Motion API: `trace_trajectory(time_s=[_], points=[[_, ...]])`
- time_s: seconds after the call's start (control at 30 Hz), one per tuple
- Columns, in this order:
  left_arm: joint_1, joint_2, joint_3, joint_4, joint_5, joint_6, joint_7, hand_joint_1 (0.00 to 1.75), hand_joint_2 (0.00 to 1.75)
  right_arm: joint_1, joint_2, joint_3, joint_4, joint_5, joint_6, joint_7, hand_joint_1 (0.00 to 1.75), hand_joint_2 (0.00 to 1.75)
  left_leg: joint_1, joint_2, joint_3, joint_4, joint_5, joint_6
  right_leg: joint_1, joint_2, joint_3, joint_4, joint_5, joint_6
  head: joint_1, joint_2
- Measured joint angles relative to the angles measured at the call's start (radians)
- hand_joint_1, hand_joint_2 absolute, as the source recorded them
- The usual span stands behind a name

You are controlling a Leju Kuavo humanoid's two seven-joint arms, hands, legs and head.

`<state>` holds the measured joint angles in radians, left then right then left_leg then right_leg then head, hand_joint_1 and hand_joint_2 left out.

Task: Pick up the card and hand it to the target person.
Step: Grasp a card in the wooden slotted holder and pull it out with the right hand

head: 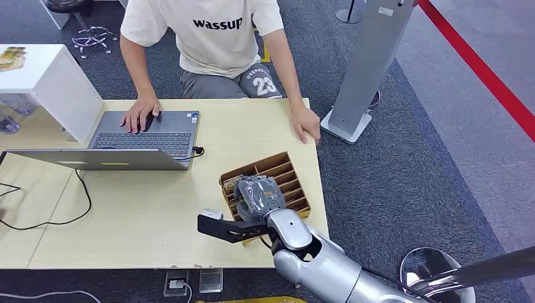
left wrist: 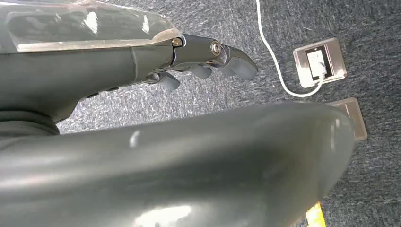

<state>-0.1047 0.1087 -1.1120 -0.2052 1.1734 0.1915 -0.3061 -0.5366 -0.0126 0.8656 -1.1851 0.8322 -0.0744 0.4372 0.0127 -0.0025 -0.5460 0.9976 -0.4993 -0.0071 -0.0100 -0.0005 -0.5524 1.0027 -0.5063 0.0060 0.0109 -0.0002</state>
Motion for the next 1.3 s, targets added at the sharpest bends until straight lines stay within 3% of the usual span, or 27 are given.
trace_trajectory(time_s=[0.83,1.3], points=[[0.0,0.0,0.0,0.0,0.002,0.002,-0.001,0.0,0.0,0.0,0.0,0.002,0.004,-0.004,-0.002,-0.002,0.96,1.75,0.0,0.0,0.0,0.0,0.0,0.0,0.0,0.0,0.0,0.0,0.0,0.0,0.0,0.0],[0.0,0.0,0.0,0.0,0.001,0.002,-0.002,0.0,0.0,0.001,0.0,0.002,0.014,-0.01,-0.004,-0.006,1.03,1.75,0.0,0.0,0.0,0.0,0.0,0.0,0.0,0.0,0.0,0.0,0.0,0.0,0.0,0.0]])
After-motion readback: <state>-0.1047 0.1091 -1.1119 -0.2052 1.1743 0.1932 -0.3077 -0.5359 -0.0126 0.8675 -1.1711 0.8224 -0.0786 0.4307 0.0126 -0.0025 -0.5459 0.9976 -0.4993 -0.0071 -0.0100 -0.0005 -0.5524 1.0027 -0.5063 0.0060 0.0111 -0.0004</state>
